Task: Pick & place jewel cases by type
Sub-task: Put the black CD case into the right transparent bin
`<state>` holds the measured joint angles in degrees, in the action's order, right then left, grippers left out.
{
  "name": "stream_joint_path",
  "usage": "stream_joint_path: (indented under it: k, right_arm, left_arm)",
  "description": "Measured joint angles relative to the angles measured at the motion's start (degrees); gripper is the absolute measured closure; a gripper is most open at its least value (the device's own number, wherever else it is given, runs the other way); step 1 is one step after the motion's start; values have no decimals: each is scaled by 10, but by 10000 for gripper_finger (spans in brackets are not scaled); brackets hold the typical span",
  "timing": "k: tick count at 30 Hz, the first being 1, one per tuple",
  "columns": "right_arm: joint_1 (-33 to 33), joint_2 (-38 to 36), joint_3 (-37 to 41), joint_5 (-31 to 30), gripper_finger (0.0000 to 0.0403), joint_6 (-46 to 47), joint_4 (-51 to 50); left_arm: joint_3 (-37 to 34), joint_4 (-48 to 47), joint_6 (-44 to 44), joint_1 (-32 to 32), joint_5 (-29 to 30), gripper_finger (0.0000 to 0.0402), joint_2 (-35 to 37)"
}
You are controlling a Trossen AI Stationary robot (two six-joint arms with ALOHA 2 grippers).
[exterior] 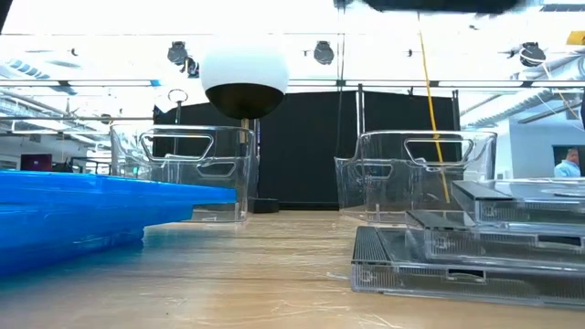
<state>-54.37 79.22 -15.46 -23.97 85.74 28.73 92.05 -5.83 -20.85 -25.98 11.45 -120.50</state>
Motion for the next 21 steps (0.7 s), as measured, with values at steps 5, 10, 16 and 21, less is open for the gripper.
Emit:
stream_joint_path:
  k: [5,10,16,21]
  right_arm:
    - [0,-1,0,0,346,-7,13]
    - [3,-4,1,-9,345,-64,56]
    - [4,-33,1,-15,345,-101,63]
    - [4,-65,1,-30,345,-120,62]
  left_arm:
    - [0,-133,55,-22,13,355,59]
    - [0,-248,138,-50,0,355,89]
    - [0,-279,152,-75,-27,355,81]
    - [0,-286,157,-79,-35,355,79]
